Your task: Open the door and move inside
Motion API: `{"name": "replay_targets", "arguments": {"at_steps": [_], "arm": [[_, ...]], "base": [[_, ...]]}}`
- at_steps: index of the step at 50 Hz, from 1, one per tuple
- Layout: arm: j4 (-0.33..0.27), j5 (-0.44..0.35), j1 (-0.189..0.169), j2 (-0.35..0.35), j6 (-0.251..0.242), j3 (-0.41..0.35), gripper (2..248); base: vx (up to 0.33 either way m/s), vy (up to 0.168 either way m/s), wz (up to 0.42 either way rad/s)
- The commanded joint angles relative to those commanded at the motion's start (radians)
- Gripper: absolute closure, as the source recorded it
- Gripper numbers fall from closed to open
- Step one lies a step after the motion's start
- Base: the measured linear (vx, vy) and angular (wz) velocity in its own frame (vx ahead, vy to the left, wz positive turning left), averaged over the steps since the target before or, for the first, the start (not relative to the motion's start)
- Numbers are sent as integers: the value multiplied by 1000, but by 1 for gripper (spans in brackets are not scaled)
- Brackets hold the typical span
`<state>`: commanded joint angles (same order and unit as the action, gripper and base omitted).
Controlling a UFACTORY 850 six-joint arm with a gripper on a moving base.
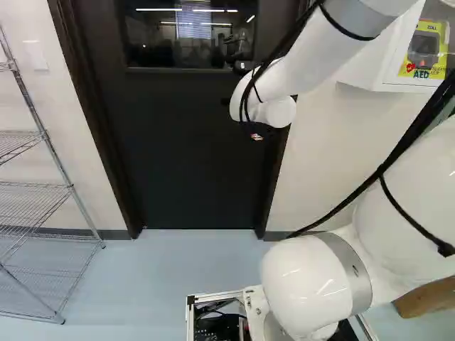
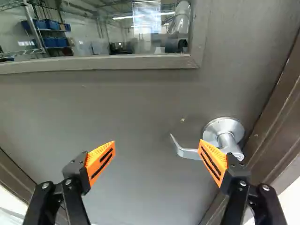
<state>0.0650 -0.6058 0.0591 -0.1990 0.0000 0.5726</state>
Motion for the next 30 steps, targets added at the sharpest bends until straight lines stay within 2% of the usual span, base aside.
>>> {"name": "replay_targets", "arguments": {"at_steps": [15, 30], "arm": [[0, 0, -2, 77, 0, 38, 3], [0, 0, -2, 113, 0, 39, 3]], "base": [[0, 0, 0], [0, 0, 0]]}}
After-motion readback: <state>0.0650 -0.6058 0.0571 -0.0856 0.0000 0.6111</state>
